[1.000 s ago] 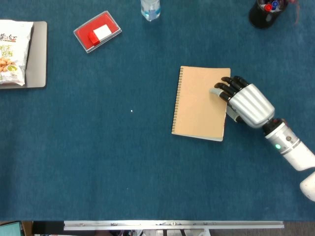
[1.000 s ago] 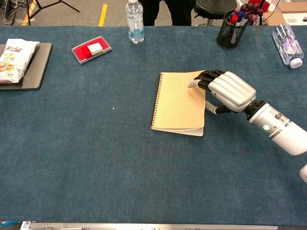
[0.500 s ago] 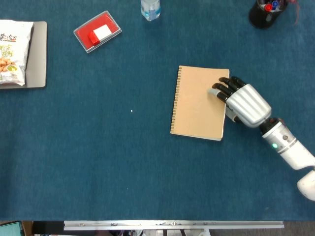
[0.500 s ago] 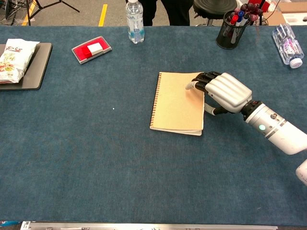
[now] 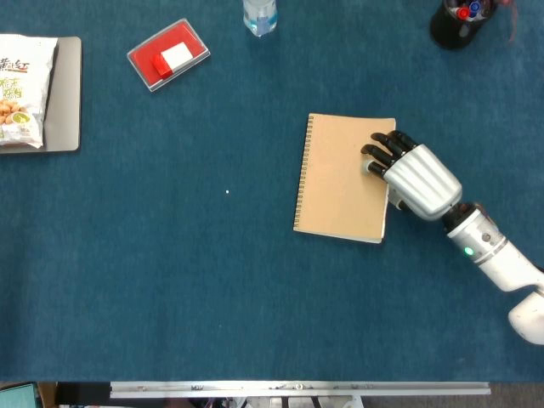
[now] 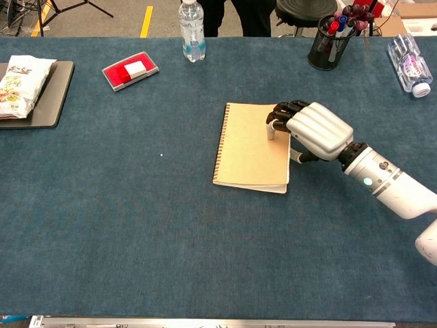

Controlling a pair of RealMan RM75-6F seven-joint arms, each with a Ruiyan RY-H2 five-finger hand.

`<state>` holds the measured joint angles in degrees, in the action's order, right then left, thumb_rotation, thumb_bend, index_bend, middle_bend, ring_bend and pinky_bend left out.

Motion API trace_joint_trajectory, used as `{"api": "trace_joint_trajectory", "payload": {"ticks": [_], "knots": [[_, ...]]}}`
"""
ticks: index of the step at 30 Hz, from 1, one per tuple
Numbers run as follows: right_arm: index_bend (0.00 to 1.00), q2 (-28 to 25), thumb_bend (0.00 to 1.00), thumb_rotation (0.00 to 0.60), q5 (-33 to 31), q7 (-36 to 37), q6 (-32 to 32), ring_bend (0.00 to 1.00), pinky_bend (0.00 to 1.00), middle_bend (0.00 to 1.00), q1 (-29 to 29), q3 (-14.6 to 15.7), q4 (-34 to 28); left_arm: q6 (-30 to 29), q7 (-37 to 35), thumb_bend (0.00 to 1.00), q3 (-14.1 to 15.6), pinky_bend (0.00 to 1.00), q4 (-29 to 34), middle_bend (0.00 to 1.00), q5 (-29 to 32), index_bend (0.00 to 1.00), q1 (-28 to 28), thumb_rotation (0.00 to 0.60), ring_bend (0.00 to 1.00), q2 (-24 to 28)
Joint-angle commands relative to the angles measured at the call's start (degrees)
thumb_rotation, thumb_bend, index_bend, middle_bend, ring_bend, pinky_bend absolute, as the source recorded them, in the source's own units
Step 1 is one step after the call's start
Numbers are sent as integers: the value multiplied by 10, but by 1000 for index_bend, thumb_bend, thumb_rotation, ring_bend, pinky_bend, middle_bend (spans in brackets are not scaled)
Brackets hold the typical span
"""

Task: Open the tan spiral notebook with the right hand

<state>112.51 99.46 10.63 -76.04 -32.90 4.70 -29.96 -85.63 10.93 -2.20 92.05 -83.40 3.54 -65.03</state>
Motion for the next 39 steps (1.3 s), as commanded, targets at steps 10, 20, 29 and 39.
{"api": "trace_joint_trajectory", "payload": {"ticks": [10,20,29,39], "knots": [[748,-2,385,600,1,-13,-23,187,247,334,4,1,14,1,2,327,0,833,0,587,2,609,0,600,549,-1],[788,-99,393,600,22,-102,-66,188,247,333,18,17,-69,3,4,327,-2,833,-1,587,7,608,1,600,549,-1],[788,-267,395,600,34,-253,-34,187,247,334,24,41,-299,-2,-3,327,-6,833,1,587,10,608,-1,600,549,0],[813,-424,396,600,14,-409,47,188,248,334,23,49,-555,-2,-2,327,-8,833,1,587,15,608,-1,600,549,0]]}}
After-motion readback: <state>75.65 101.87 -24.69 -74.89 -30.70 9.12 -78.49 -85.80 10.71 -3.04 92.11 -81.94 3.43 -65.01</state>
